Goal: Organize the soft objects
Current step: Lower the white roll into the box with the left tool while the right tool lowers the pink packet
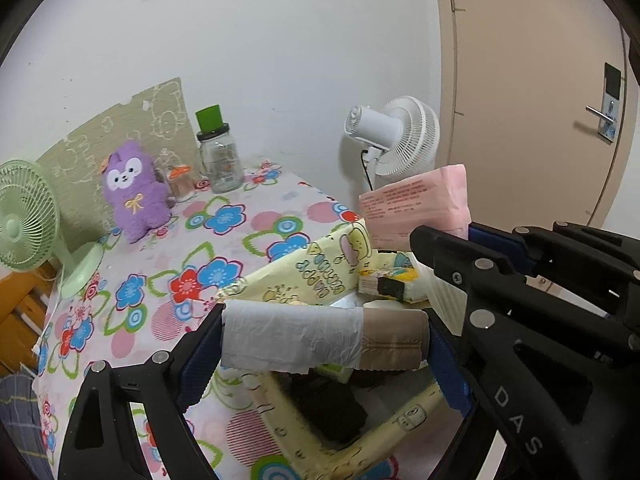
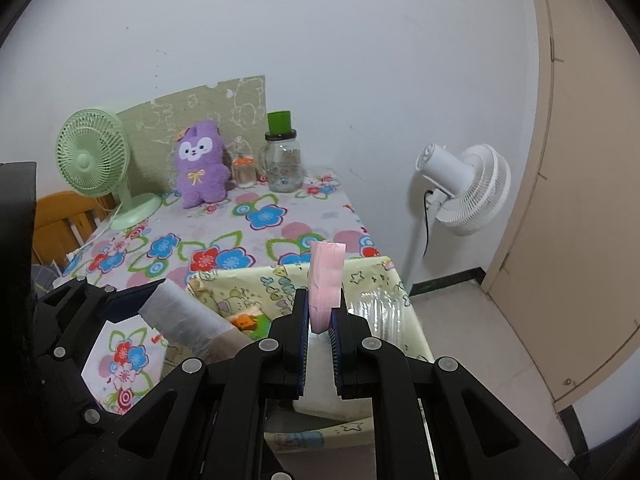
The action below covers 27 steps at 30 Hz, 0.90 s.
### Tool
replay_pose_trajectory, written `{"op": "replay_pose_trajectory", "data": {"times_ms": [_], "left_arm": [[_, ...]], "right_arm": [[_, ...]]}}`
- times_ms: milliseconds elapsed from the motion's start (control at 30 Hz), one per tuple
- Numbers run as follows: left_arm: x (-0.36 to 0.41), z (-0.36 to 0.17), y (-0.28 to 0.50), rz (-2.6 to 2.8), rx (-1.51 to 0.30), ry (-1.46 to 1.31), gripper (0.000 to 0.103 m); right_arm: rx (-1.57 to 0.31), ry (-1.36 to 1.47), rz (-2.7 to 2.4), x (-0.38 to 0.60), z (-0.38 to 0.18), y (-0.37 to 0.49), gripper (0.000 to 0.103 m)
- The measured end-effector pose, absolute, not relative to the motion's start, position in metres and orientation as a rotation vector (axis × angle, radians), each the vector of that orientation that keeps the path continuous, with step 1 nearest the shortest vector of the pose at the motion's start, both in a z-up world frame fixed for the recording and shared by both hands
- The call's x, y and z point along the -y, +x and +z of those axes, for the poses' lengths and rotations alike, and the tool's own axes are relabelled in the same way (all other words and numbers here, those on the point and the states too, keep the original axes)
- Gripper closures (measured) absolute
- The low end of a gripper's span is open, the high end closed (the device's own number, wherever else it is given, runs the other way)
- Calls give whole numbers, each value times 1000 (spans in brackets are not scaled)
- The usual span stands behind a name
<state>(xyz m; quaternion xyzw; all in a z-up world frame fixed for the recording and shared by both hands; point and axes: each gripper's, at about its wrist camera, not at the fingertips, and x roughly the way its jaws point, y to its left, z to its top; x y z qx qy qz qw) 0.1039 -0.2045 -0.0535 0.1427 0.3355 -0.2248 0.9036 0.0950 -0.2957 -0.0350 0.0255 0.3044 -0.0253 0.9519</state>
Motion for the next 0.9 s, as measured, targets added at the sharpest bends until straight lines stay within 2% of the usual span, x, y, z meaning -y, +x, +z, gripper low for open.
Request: {"op": "replay_pose_trajectory", "data": {"times_ms": [233, 433, 500, 567, 633, 900], "left_arm": [[218, -65, 111, -475, -717, 304, 10], [228, -76, 115, -478, -741, 326, 0], [231, -79, 115, -484, -740, 337, 0], [234, -81, 115, -485, -740, 347, 0], [236, -82, 116, -482, -748, 352, 0], [234, -83, 120, -485, -781, 329, 0]], "right_arm": [[-653, 95, -43, 310, -48, 100, 91], [-695, 117, -12, 314, -58, 105, 88], [-712, 114, -13, 316, -61, 106, 78], [-710, 122, -32, 320, -62, 106, 47], [-686, 125, -44, 322, -62, 104, 31], [-669, 98, -67, 322, -58, 104, 20]]}}
